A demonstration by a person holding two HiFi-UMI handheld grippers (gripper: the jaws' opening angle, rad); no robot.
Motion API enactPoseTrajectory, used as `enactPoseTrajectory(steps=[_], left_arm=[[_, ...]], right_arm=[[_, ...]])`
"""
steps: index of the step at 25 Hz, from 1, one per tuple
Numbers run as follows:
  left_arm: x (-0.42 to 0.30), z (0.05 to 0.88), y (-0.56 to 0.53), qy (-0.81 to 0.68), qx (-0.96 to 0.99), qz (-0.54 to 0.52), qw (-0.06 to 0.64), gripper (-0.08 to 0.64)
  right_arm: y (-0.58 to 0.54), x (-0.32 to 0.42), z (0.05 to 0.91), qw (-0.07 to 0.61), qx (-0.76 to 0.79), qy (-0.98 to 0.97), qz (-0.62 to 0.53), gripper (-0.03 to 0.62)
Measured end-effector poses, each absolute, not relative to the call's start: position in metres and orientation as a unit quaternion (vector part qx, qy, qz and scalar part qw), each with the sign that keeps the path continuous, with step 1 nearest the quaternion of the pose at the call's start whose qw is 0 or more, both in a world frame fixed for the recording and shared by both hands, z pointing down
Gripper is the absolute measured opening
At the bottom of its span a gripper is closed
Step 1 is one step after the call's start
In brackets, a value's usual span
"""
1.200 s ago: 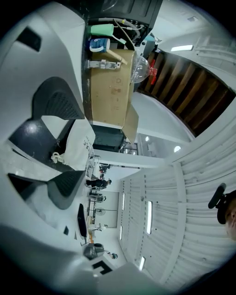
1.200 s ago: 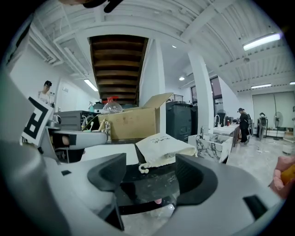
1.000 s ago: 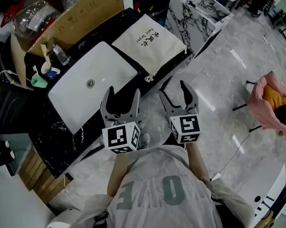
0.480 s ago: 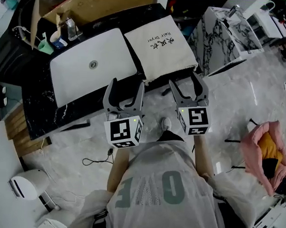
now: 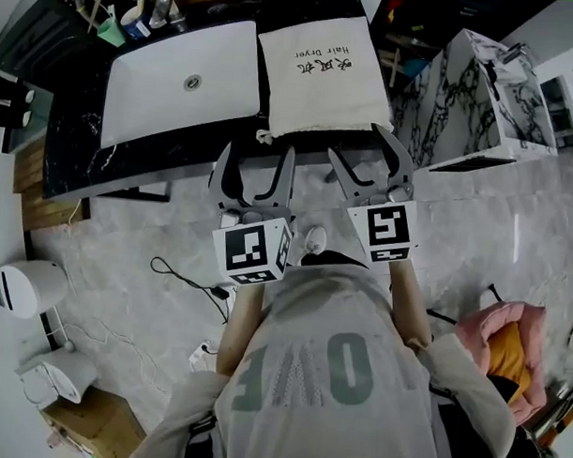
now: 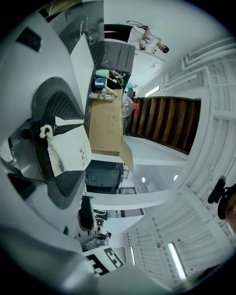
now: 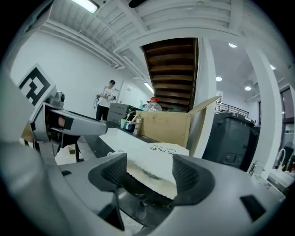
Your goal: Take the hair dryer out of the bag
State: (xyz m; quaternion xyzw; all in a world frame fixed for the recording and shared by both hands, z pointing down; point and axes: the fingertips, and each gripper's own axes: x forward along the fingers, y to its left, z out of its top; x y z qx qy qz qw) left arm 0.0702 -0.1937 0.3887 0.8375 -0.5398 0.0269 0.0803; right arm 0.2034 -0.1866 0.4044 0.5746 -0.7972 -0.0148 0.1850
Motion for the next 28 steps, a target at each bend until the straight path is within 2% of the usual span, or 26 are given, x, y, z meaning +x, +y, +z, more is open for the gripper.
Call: enactPoseTrajectory(steps=[6, 11, 14, 20, 25, 28], left_arm=[[0.092, 0.392, -0.185, -0.551, 0.831, 0.028, 0.073, 0.321], [0.104, 0.39, -0.181, -0.555, 0.828, 0.024, 0.068, 0.321], [0.105, 0.386, -0.181, -0.56, 0.825, 0.022, 0.066, 0.321], [0.11, 0.388, -0.179, -0.561, 0.824, 0.028, 0.07, 0.321], [0.116, 0.389, -0.179, -0.559, 0.825, 0.029, 0.075, 0.321], [0.118, 0.39, -0.179, -0.556, 0.827, 0.033, 0.078, 0.321]], right_arm=[[-0.174, 0.222, 0.408, 0.182, 0.563, -0.806, -0.028, 0.321], [-0.17, 0.233, 0.41, 0.208, 0.552, -0.805, -0.063, 0.321], [-0.18, 0.235, 0.403, 0.266, 0.525, -0.797, -0.137, 0.321], [-0.215, 0.237, 0.419, 0.431, 0.411, -0.752, -0.284, 0.321], [-0.229, 0.24, 0.453, 0.512, 0.334, -0.727, -0.311, 0.321], [-0.231, 0.237, 0.463, 0.525, 0.316, -0.727, -0.31, 0.305]])
